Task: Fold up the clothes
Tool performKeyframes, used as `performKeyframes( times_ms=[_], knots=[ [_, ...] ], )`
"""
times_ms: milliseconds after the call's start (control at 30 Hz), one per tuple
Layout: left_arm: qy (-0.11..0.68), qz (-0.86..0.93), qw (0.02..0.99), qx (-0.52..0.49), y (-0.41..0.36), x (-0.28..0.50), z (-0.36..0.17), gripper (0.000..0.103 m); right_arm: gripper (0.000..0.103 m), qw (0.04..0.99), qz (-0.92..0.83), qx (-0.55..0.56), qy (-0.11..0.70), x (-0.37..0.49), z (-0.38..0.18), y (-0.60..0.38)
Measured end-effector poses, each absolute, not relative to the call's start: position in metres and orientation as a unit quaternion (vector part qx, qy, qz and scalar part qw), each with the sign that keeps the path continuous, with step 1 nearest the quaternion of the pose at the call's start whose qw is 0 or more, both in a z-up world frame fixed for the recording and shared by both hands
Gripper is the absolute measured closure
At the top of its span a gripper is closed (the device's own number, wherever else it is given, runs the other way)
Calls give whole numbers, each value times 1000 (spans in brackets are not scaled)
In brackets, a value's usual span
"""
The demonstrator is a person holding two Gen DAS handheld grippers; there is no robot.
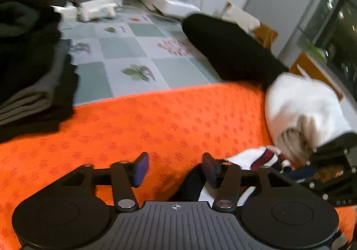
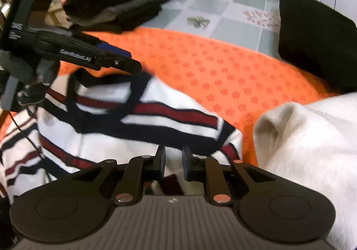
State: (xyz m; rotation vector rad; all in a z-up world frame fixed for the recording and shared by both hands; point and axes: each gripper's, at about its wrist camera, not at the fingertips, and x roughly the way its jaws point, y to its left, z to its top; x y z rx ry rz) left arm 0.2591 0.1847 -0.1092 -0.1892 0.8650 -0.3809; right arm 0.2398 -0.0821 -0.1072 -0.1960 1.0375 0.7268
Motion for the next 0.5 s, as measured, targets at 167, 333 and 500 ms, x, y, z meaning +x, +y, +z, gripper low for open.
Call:
performKeyframes(
  times_ms=[167, 333, 500],
  knots=[
    [381, -146, 906, -108, 212, 222, -78, 31, 74, 813, 334, -68, 472, 226, -86, -91],
    [369, -102, 917, -114, 235, 165, -56, 29, 72, 809, 339, -46, 479, 197, -72, -104],
    [361, -56, 919, -147, 252, 100, -43, 28, 66, 789, 359, -44, 496, 154, -74, -116]
  ],
)
